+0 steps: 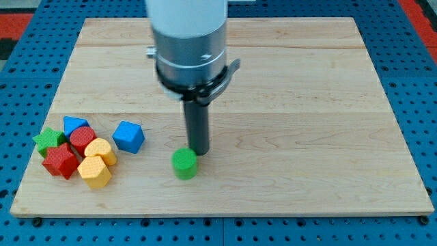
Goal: Move green circle into group of blocks
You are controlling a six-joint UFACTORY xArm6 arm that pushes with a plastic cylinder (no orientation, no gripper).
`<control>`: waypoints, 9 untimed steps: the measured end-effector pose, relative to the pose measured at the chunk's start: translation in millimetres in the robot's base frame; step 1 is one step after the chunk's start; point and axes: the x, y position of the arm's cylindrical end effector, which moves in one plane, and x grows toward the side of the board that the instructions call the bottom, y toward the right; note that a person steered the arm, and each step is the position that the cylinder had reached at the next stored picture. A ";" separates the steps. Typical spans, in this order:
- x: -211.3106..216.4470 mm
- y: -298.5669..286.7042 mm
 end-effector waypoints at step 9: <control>47.9 -30.7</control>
